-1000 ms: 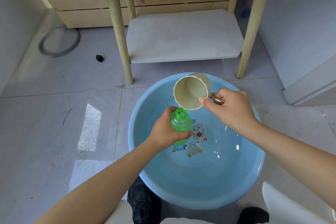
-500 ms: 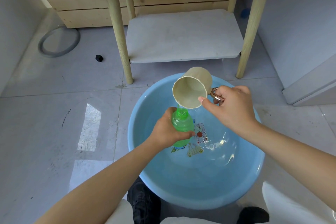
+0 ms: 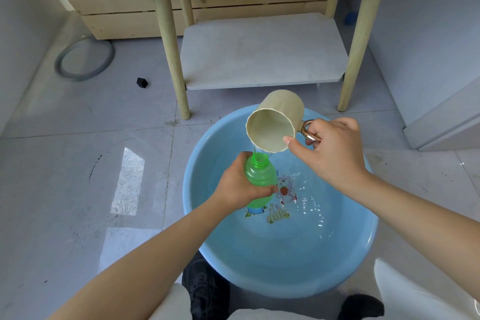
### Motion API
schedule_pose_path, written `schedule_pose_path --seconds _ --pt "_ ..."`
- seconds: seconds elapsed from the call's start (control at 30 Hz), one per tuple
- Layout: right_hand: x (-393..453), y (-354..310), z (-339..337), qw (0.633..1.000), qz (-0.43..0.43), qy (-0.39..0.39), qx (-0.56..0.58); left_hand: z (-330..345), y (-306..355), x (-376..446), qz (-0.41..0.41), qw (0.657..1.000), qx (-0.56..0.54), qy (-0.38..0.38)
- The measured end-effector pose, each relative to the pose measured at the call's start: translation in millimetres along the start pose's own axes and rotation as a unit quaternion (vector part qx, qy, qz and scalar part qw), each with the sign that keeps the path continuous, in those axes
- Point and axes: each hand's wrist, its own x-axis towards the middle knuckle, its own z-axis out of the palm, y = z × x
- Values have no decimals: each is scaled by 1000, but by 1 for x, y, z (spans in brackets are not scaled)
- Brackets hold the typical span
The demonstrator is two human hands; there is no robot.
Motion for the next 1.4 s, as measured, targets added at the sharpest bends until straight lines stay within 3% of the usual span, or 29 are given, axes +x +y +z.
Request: schedule_pose_path --seconds 0.73,1.4 --pt "-1 1 0 995 -76 61 -37 1 -3 0 -4 1000 6 -4" --pt "0 3 3 987 -136 71 -52 -1 -2 -1 -1 1000 3 -2"
